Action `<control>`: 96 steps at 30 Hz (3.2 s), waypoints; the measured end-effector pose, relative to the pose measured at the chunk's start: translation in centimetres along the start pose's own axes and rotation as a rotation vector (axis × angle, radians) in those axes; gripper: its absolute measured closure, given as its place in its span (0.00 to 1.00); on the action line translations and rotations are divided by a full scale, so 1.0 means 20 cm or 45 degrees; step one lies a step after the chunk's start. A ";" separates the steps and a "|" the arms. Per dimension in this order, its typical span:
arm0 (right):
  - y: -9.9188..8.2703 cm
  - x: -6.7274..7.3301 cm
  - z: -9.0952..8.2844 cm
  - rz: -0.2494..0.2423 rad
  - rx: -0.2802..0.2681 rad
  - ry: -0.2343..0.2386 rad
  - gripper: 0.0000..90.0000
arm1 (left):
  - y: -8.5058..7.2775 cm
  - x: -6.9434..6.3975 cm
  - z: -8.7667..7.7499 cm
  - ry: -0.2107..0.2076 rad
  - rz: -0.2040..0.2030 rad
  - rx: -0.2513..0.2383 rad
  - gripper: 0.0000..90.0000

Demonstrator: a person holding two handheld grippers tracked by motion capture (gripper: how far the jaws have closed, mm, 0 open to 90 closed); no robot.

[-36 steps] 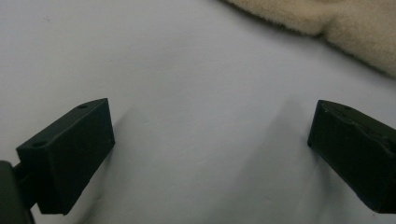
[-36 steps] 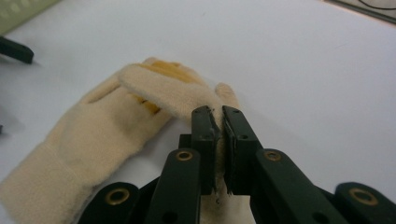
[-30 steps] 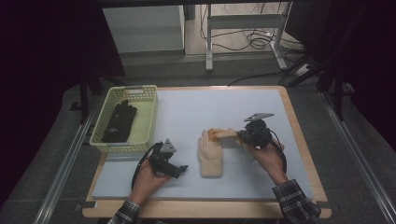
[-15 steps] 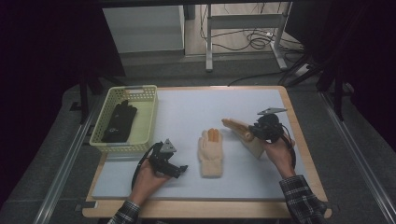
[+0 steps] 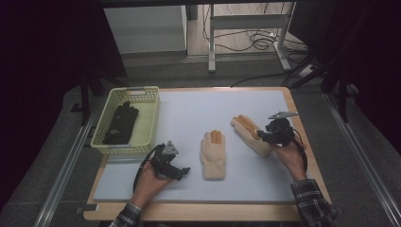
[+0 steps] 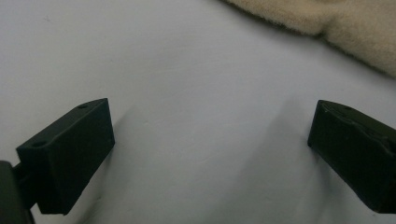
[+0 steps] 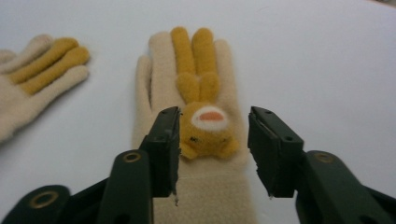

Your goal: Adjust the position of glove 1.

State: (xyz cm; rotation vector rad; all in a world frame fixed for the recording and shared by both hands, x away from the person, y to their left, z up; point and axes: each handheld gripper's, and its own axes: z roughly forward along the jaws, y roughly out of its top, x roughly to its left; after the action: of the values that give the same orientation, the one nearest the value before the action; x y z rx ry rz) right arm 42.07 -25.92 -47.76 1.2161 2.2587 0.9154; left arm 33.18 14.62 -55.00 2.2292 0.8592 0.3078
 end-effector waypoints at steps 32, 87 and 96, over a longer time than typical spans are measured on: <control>-0.03 0.35 -0.02 0.086 -0.013 0.041 0.56 | 0.00 0.00 0.00 0.001 0.004 0.002 0.01; -0.12 0.38 0.09 -0.176 0.029 0.321 0.69 | 0.00 0.00 0.00 0.000 0.001 0.002 0.01; -0.03 0.39 -0.08 -0.131 -0.041 0.351 0.69 | 0.00 0.00 0.00 0.001 0.002 0.002 0.01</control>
State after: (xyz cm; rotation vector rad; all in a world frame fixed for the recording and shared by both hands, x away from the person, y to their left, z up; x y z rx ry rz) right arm 36.55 -20.06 -47.43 1.0003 2.4808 1.1341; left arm 33.19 14.63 -55.00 2.2310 0.8583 0.3086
